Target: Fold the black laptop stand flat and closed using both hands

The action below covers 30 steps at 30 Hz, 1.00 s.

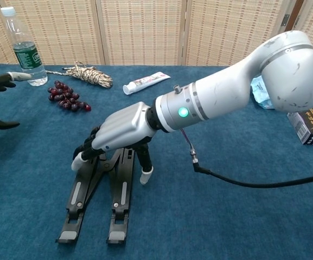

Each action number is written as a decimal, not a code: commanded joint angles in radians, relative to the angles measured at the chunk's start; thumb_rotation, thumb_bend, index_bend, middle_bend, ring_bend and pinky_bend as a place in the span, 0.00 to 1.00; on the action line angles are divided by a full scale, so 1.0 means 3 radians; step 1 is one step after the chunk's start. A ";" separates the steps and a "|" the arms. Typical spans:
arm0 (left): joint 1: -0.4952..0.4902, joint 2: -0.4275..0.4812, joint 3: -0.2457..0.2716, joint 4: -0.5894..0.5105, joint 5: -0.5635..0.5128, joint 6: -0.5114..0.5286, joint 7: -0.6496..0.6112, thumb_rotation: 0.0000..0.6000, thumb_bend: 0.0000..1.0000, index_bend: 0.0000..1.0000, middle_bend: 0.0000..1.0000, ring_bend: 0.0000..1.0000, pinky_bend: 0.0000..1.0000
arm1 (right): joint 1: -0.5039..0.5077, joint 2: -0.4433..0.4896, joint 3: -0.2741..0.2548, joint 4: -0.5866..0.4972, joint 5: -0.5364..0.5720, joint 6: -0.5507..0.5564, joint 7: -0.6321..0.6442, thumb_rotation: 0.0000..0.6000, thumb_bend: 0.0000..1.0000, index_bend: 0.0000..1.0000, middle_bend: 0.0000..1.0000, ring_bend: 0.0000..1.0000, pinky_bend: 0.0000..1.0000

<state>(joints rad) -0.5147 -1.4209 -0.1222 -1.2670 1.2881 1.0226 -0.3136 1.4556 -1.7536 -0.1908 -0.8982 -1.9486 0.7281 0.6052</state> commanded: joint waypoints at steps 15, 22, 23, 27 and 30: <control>0.0050 0.0006 -0.0025 0.0052 0.0056 0.0016 -0.0110 1.00 0.23 0.00 0.00 0.00 0.00 | 0.0241 -0.0290 -0.0197 0.0456 0.0006 -0.0011 0.0375 1.00 0.00 0.00 0.00 0.00 0.00; 0.0059 0.0013 -0.0038 0.0034 0.0064 0.0021 -0.0110 1.00 0.23 0.00 0.00 0.00 0.00 | 0.0277 -0.0338 -0.0236 0.0540 0.0055 -0.0026 0.0484 1.00 0.03 0.00 0.01 0.00 0.00; 0.0059 0.0012 -0.0037 0.0034 0.0067 0.0018 -0.0107 1.00 0.23 0.00 0.00 0.00 0.00 | 0.0271 -0.0349 -0.0242 0.0561 0.0061 -0.0010 0.0486 1.00 0.04 0.00 0.04 0.00 0.00; 0.0057 0.0003 -0.0037 0.0044 0.0079 0.0010 -0.0115 1.00 0.23 0.00 0.00 0.00 0.00 | 0.0235 -0.0383 -0.0258 0.0632 0.0077 0.0072 0.0513 1.00 0.06 0.00 0.14 0.00 0.00; 0.0057 -0.0002 -0.0037 0.0049 0.0090 0.0008 -0.0123 1.00 0.23 0.00 0.00 0.00 0.00 | 0.0208 -0.0403 -0.0279 0.0689 0.0081 0.0134 0.0550 1.00 0.09 0.03 0.23 0.00 0.00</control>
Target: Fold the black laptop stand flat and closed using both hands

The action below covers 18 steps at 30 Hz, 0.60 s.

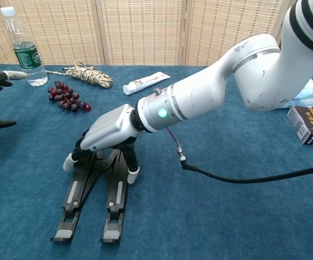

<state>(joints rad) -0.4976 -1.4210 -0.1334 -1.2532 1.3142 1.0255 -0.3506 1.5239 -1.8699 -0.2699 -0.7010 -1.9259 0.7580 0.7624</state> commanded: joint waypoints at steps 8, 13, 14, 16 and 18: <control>-0.0003 -0.0020 0.0009 0.0018 0.0018 -0.0025 -0.0004 1.00 0.23 0.00 0.00 0.00 0.00 | -0.0096 -0.0009 -0.0107 0.0101 -0.0020 0.0187 0.0094 1.00 0.11 0.13 0.35 0.00 0.00; -0.0013 -0.0031 0.0008 0.0015 0.0027 -0.0037 0.0004 1.00 0.23 0.00 0.00 0.00 0.00 | -0.0196 0.0068 -0.0160 0.0041 -0.0013 0.0291 0.0093 1.00 0.11 0.15 0.39 0.00 0.00; -0.0016 -0.0033 0.0007 0.0016 0.0027 -0.0041 0.0007 1.00 0.23 0.00 0.00 0.00 0.00 | -0.0217 0.0084 -0.0169 0.0024 -0.0013 0.0315 0.0085 1.00 0.11 0.16 0.39 0.01 0.00; -0.0024 -0.0040 0.0003 0.0013 0.0027 -0.0050 0.0016 1.00 0.23 0.00 0.00 0.00 0.00 | -0.0264 0.0112 -0.0192 -0.0004 -0.0019 0.0361 0.0049 1.00 0.11 0.16 0.41 0.02 0.00; -0.0034 -0.0049 -0.0002 0.0010 0.0027 -0.0058 0.0023 1.00 0.23 0.00 0.00 0.00 0.00 | -0.0296 0.0130 -0.0206 -0.0026 -0.0017 0.0366 0.0015 1.00 0.11 0.16 0.41 0.02 0.00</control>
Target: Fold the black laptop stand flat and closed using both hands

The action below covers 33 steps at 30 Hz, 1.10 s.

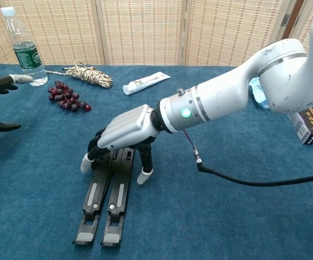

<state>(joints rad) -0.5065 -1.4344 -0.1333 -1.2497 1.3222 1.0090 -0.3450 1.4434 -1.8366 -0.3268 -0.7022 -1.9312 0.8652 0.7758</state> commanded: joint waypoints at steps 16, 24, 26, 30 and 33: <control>-0.0019 -0.0021 -0.0009 -0.0044 -0.0014 -0.0018 0.0078 1.00 0.23 0.00 0.00 0.00 0.00 | -0.0186 0.0055 0.0016 0.0022 0.0060 0.0097 -0.0087 1.00 0.16 0.33 0.57 0.18 0.00; -0.0024 -0.0009 -0.0015 -0.0065 -0.0018 -0.0022 0.0098 1.00 0.23 0.00 0.00 0.00 0.00 | -0.0203 0.0121 0.0065 -0.0083 0.0106 0.0098 -0.0080 1.00 0.16 0.21 0.32 0.07 0.00; -0.0023 0.0005 -0.0014 -0.0081 -0.0016 -0.0022 0.0105 1.00 0.23 0.00 0.00 0.00 0.00 | -0.0215 0.0172 0.0086 -0.0161 0.0134 0.0075 -0.0143 1.00 0.16 0.09 0.19 0.01 0.00; -0.0020 0.0037 -0.0012 -0.0114 -0.0023 -0.0033 0.0109 1.00 0.23 0.00 0.00 0.00 0.00 | -0.0270 0.0353 0.0144 -0.0420 0.0229 0.0042 -0.0311 1.00 0.16 0.00 0.03 0.00 0.00; -0.0016 0.0087 -0.0003 -0.0149 -0.0013 -0.0042 0.0105 1.00 0.23 0.00 0.00 0.00 0.00 | -0.0411 0.0593 0.0217 -0.0716 0.0382 0.0073 -0.0539 1.00 0.16 0.00 0.00 0.00 0.00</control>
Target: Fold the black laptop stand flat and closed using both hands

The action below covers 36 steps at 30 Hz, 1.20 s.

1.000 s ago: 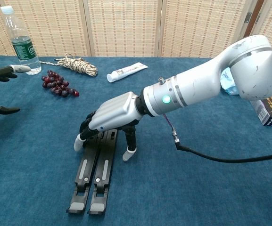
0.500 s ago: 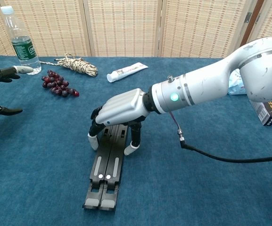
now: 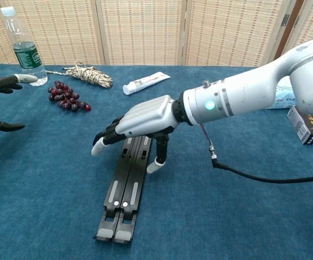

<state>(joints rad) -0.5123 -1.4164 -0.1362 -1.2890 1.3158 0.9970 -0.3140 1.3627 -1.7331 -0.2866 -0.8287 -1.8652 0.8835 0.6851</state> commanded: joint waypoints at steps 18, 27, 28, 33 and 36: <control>0.0309 0.0340 0.0094 -0.0397 -0.0048 0.0495 0.0725 1.00 0.23 0.00 0.00 0.00 0.00 | -0.1838 0.1861 0.0387 -0.2346 0.1901 0.0822 -0.2505 1.00 0.11 0.00 0.00 0.00 0.00; 0.0626 0.0427 0.0122 -0.0677 -0.0091 0.1063 0.1270 1.00 0.23 0.00 0.00 0.00 0.00 | -0.2633 0.2139 0.0412 -0.2783 0.2095 0.1584 -0.2763 1.00 0.03 0.00 0.00 0.00 0.00; 0.0659 0.0445 0.0131 -0.0715 -0.0094 0.1106 0.1308 1.00 0.23 0.00 0.00 0.00 0.00 | -0.2698 0.2154 0.0416 -0.2814 0.2094 0.1645 -0.2781 1.00 0.03 0.00 0.00 0.00 0.00; 0.0860 0.0511 0.0200 -0.0912 -0.0040 0.1401 0.1503 1.00 0.23 0.00 0.00 0.00 0.00 | -0.3040 0.2209 0.0418 -0.2970 0.2058 0.1957 -0.2958 1.00 0.03 0.00 0.00 0.00 0.00; 0.0962 0.0530 0.0228 -0.1010 -0.0021 0.1528 0.1561 1.00 0.23 0.00 0.00 0.00 0.00 | -0.3214 0.2236 0.0417 -0.3057 0.2019 0.2089 -0.3019 1.00 0.03 0.00 0.00 0.00 0.00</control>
<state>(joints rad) -0.2397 -1.2640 -0.0759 -1.5744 1.3036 1.4360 0.1406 0.4285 -1.0718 -0.1624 -1.7246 -1.2511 1.4876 -0.2033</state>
